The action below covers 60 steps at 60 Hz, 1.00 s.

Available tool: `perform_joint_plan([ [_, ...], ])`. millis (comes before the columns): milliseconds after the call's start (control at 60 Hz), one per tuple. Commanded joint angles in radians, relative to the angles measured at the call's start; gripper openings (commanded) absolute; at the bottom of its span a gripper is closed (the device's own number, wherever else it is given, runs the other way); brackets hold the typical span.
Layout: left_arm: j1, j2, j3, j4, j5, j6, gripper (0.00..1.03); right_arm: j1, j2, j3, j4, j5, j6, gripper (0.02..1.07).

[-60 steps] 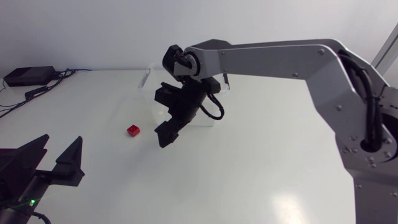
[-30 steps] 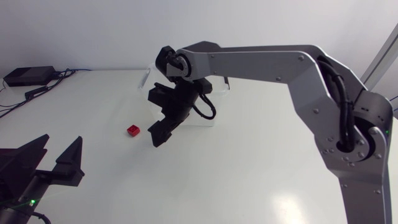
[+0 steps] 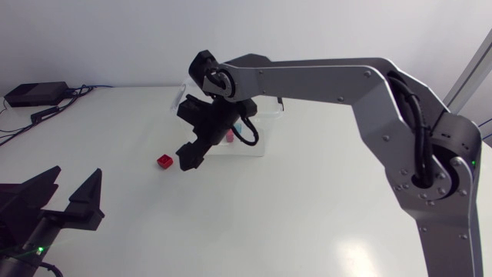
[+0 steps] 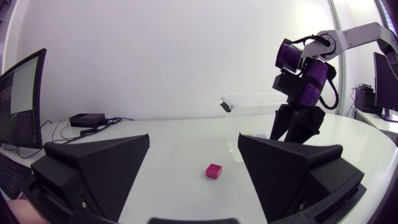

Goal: Place the duplo bricks in the container

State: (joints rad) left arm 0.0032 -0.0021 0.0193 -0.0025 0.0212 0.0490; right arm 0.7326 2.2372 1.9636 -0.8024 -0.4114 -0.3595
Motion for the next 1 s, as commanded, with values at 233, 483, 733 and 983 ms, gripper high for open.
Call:
perform_joint_plan([
  [233, 0.000, -0.010, -0.018, 0.004, 0.006, 0.006, 0.99, 0.014, 0.064, 0.001, 0.020, 0.019, 0.027, 1.03],
  [483, 0.000, -0.010, -0.018, 0.004, 0.006, 0.006, 0.99, 0.011, 0.056, -0.022, 0.016, 0.045, 0.033, 1.03],
  [733, 0.000, -0.010, -0.018, 0.004, 0.006, 0.006, 0.99, -0.048, -0.103, -0.267, 0.028, 0.143, 0.037, 1.03],
  [983, 0.000, -0.010, -0.018, 0.004, 0.006, 0.006, 0.99, -0.104, -0.238, -0.486, 0.066, 0.237, 0.039, 1.03],
])
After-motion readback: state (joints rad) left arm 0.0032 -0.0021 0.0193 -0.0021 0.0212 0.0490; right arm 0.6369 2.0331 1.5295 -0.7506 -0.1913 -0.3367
